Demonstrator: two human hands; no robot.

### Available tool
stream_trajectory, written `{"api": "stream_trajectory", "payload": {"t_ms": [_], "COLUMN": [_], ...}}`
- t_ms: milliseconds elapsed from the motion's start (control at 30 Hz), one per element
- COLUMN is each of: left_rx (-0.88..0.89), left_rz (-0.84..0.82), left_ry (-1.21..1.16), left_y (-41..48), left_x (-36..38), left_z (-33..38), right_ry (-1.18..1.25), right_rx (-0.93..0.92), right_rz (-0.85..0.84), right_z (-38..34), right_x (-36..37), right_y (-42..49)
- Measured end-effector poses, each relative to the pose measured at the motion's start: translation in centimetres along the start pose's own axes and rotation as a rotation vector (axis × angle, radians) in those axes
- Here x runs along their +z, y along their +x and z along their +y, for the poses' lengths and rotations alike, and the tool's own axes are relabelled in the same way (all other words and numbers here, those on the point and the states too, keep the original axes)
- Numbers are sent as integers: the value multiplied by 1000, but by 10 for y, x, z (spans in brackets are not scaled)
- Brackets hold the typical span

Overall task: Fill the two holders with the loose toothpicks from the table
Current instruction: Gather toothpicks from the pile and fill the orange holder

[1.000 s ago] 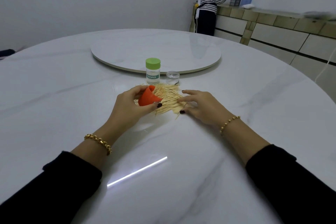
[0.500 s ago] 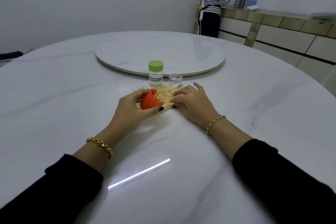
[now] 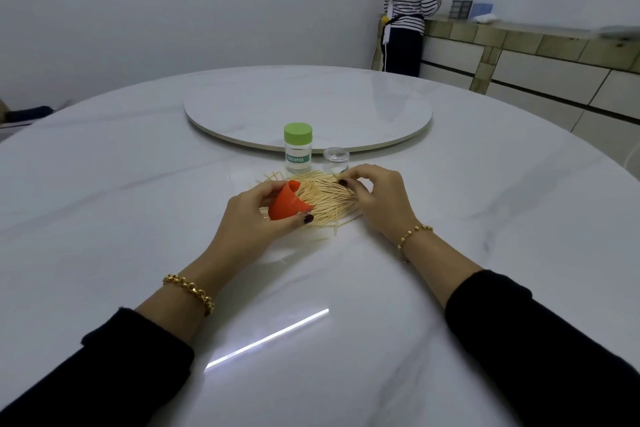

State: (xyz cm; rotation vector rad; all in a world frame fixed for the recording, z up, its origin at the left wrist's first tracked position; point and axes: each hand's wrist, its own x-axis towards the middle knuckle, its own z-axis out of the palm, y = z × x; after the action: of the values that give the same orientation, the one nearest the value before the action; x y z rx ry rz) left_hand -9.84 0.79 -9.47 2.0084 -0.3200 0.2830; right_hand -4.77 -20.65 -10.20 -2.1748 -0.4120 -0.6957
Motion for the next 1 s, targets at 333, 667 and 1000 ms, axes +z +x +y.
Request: {"api": "stream_trajectory", "payload": {"t_ms": [333,667,1000], "left_rx": [11,56,40], "left_rz": [-24,-10,-8], "left_ry": [-17,-1,-6], "left_y": [-2,-3,-2], "left_x": [3,4,4], "left_z": [1,4,3], "right_ry": [664,824,763], "right_rx": [336,329,282], "right_rz": [40,44,3], "right_z": [-34,-70,-68], "right_x": [-13,10,21], "right_y": [7,-8,-17]}}
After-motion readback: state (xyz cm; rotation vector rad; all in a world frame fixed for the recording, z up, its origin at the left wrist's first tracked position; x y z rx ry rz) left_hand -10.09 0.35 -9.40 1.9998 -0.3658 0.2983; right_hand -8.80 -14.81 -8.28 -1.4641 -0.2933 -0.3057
